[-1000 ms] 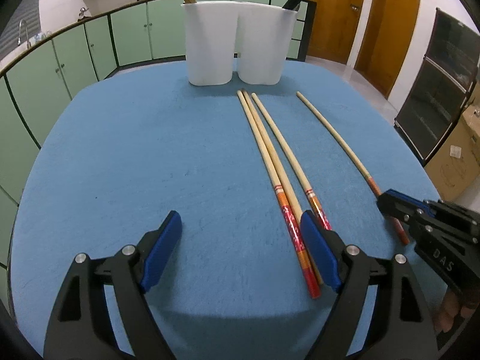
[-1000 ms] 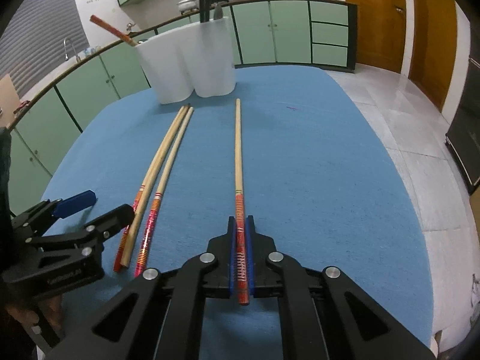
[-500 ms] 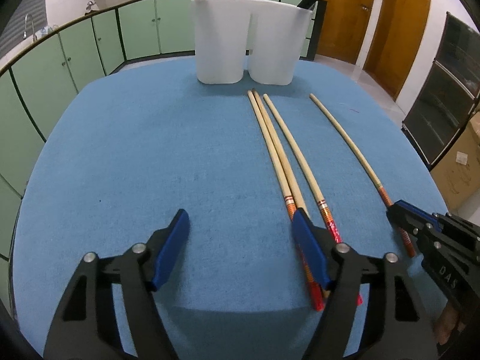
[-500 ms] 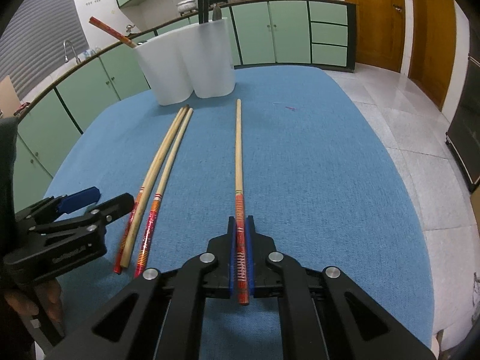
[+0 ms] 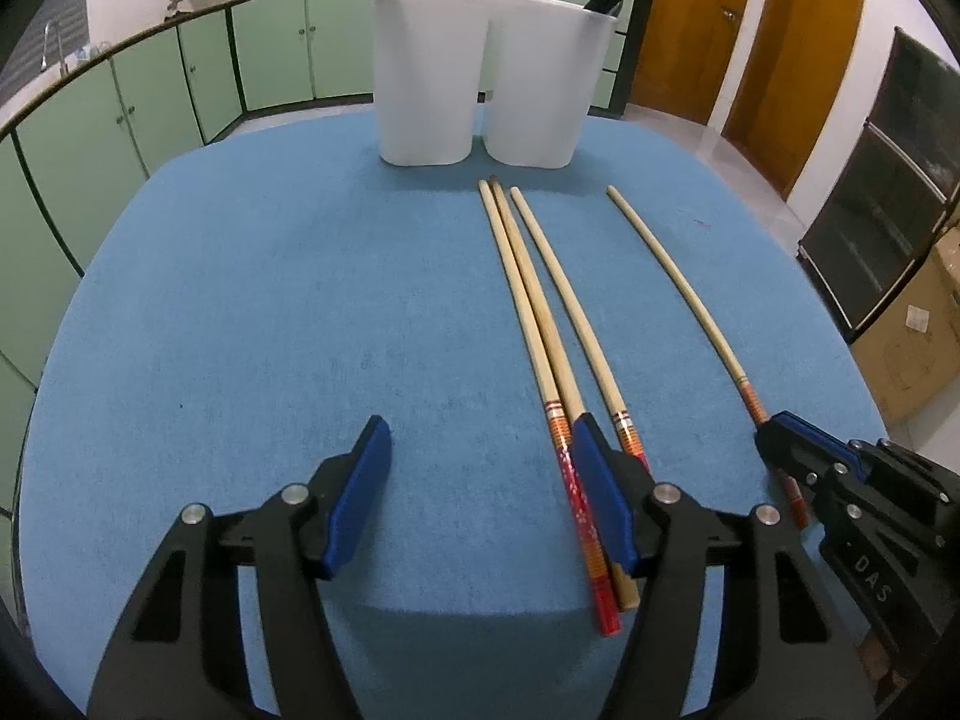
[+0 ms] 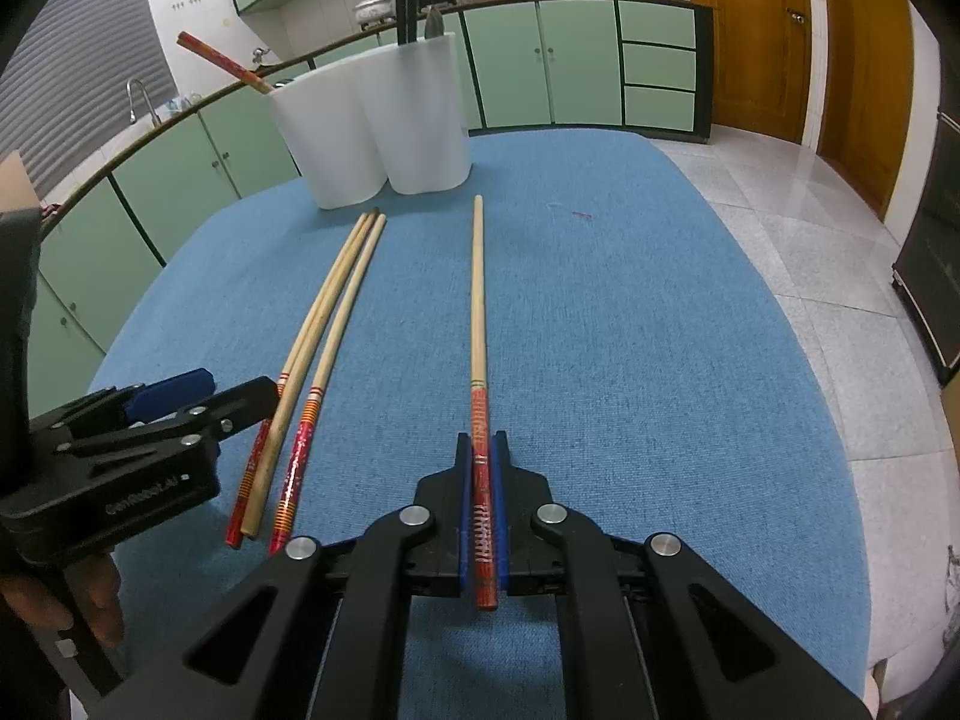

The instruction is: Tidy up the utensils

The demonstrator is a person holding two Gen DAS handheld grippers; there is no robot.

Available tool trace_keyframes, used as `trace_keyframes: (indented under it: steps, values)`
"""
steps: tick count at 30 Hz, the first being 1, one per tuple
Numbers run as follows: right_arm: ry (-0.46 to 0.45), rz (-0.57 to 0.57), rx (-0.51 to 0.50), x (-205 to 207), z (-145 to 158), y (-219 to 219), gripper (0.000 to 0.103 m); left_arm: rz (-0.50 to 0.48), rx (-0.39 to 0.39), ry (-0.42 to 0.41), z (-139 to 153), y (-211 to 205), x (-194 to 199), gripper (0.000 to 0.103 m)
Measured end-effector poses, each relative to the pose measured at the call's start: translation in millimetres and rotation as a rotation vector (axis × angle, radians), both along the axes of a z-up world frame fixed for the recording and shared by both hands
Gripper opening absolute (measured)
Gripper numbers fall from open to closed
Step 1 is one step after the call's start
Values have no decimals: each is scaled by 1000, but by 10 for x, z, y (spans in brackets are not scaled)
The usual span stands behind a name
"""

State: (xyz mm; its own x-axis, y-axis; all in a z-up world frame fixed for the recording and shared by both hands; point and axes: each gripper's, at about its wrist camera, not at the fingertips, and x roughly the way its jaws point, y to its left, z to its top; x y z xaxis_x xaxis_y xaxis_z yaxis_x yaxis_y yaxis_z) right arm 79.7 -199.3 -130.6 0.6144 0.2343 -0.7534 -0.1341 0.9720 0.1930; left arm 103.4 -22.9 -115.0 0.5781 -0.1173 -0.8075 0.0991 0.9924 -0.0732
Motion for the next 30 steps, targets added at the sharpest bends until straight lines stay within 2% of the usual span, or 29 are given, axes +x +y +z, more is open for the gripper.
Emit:
trace_keyframes:
  steps: [5,9,10,12,14,15,16,18,23,30]
  values:
    - [1,0,4,9,-7,2,6,-19,53,3,-35,-17,-14,58]
    - [1,0,4,13,-5,4,6,-13,52,4,-31,-14,-15,58]
    - [1,0,4,14,-4,5,6,-9,55,3,-27,-12,-14,54]
    - [1,0,5,14,-4,3,6,6,50,-3,-16,6,-14,41]
    - [1,0,4,15,-4,1,6,5,33,-3,-4,28,-18,15]
    - [0,2,3,16,-3,5,6,4,29,-2,-2,37,-20,7]
    - [-1,4,3,15,-1,4,6,8,13,3,-1,66,-26,5]
    - [-1,9,4,2,3,12,6,17,-6,5,-4,112,-36,5]
    - [1,16,5,-5,7,52,6,74,3,-7,-2,296,-130,5]
    - [5,11,2,167,10,74,6,84,28,-11,6,350,64,5]
